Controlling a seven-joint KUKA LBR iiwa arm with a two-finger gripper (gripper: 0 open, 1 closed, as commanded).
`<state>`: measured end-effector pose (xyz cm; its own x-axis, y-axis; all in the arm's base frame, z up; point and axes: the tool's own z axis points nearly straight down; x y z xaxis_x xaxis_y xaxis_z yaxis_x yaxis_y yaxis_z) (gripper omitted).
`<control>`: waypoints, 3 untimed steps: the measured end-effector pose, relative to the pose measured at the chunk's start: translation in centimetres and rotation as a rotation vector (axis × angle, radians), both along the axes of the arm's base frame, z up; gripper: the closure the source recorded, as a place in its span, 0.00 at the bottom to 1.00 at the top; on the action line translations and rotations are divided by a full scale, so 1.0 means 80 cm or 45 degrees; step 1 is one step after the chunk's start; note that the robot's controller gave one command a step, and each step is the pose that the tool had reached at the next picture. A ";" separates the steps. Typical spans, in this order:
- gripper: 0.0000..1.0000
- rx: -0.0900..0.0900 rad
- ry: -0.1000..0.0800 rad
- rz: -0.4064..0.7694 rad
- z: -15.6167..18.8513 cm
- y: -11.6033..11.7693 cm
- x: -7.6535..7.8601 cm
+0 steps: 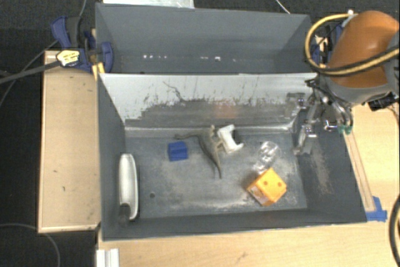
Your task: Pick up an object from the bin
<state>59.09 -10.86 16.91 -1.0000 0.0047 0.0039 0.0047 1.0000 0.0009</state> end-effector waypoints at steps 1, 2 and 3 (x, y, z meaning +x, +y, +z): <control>0.00 -0.002 -0.010 0.004 0.006 0.001 0.002; 0.00 0.000 -0.005 0.026 -0.102 0.018 -0.053; 1.00 -0.005 -0.018 0.073 -0.119 0.021 -0.031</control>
Offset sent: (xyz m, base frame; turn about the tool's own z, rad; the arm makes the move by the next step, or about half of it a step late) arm -0.0438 0.0152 -0.0839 -0.0289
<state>56.60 -9.15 7.42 -0.9986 -0.0525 -0.0104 -0.0525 0.9986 -0.0033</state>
